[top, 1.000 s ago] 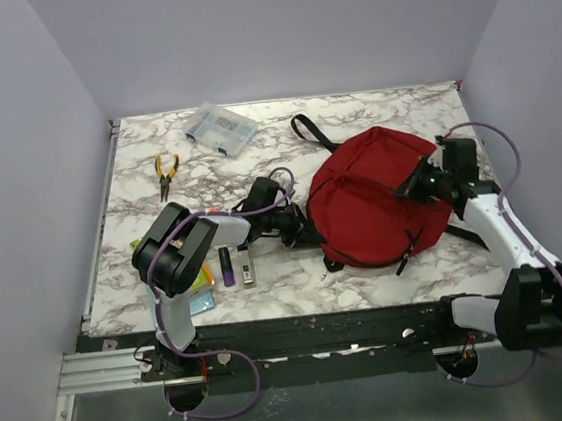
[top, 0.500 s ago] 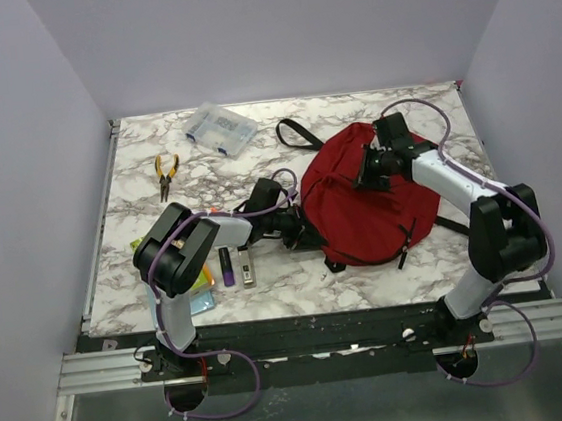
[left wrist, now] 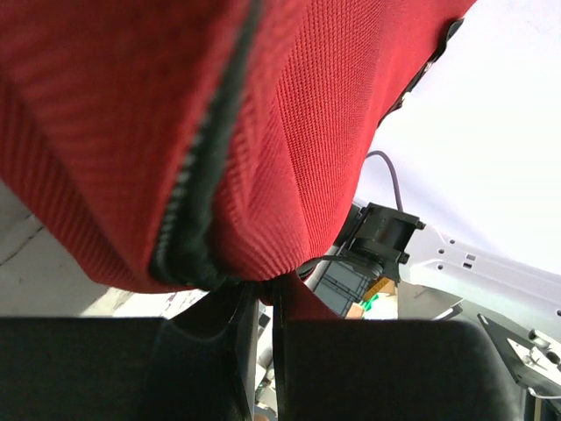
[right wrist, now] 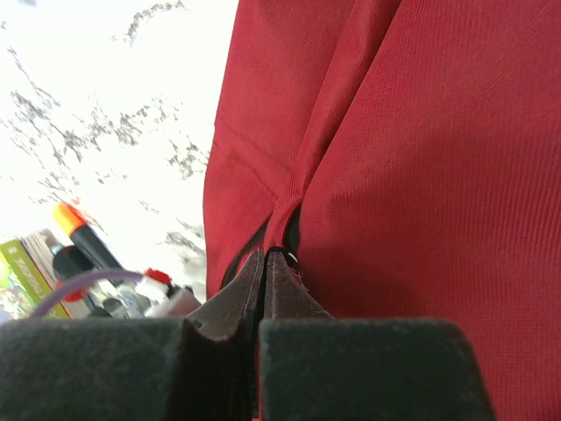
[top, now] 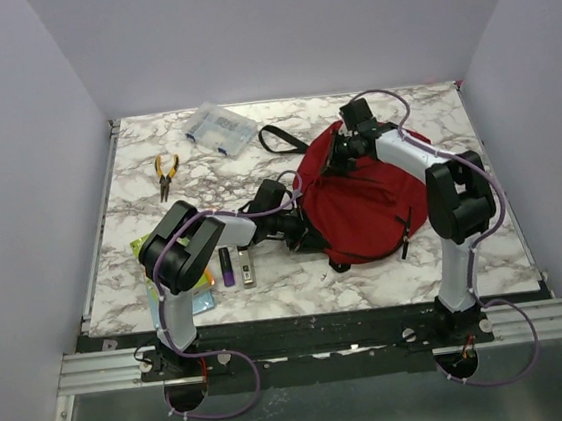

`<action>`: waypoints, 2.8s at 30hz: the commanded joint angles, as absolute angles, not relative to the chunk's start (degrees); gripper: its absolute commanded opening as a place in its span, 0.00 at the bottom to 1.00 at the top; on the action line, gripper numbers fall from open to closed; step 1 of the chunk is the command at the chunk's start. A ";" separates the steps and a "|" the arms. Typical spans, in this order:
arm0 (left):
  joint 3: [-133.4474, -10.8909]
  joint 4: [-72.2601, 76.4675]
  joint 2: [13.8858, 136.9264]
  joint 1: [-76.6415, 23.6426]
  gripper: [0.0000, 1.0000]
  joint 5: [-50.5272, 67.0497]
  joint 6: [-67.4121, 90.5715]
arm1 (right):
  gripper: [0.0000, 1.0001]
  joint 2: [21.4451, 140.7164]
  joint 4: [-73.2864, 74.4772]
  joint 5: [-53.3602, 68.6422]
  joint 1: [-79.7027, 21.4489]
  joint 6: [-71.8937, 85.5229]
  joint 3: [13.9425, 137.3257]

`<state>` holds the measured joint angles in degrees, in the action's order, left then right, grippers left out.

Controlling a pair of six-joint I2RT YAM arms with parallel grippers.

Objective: Pack the student bag
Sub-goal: Unzip the student bag at the center of the board, then pick up the stationery from the center of the board.

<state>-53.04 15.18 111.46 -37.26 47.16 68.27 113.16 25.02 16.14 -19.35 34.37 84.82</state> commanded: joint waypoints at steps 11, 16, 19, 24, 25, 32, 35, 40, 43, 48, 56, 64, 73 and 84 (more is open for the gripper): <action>-54.93 13.73 112.89 -38.54 0.00 49.83 66.18 | 0.48 109.17 22.34 17.00 -18.08 28.67 83.49; -55.01 13.54 112.23 -38.53 0.00 49.90 66.31 | 0.61 96.69 21.22 7.50 -16.06 24.91 71.91; -55.02 13.54 111.56 -38.50 0.00 49.93 66.23 | 0.62 92.69 18.88 3.25 -14.67 24.26 66.06; -55.19 13.27 111.70 -38.34 0.00 50.07 66.15 | 0.57 88.55 15.70 0.78 -14.33 25.58 58.04; -55.19 13.27 111.70 -38.24 0.00 50.18 66.18 | 0.57 87.30 13.41 1.42 -14.32 26.24 55.17; -55.20 13.23 111.28 -37.62 0.00 50.22 66.01 | 0.56 86.05 2.23 3.10 -14.30 28.27 43.07; -55.34 13.10 111.30 -37.27 0.00 50.09 65.59 | 0.56 85.45 0.96 6.85 -14.33 30.59 41.12; -56.00 11.40 111.17 -36.40 0.00 49.50 64.20 | 0.57 79.64 -2.68 15.45 -14.39 35.91 35.43; -56.76 10.17 111.01 -35.91 0.00 49.48 63.25 | 0.58 77.80 -3.17 17.60 -14.41 36.78 34.33; -57.72 6.64 109.86 -35.77 0.05 47.91 60.41 | 0.59 78.06 -1.07 18.64 -14.36 35.79 36.33; -59.97 -2.80 102.70 -35.52 0.68 40.15 52.49 | 0.60 75.16 8.30 10.33 -14.37 29.00 43.18; -63.28 -11.70 97.03 -34.70 0.92 33.04 44.98 | 0.60 75.63 11.75 7.78 -14.46 25.79 47.65; -65.79 -17.09 90.63 -31.80 0.98 25.43 38.57 | 0.60 75.63 12.10 8.11 -14.92 25.11 48.51; -68.63 -21.13 84.37 -31.46 0.98 14.30 30.62 | 0.59 77.00 12.91 6.61 -16.96 23.92 48.94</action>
<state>-66.39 -18.37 87.61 -31.62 21.43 35.92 76.40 10.90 8.67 -15.44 25.41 46.76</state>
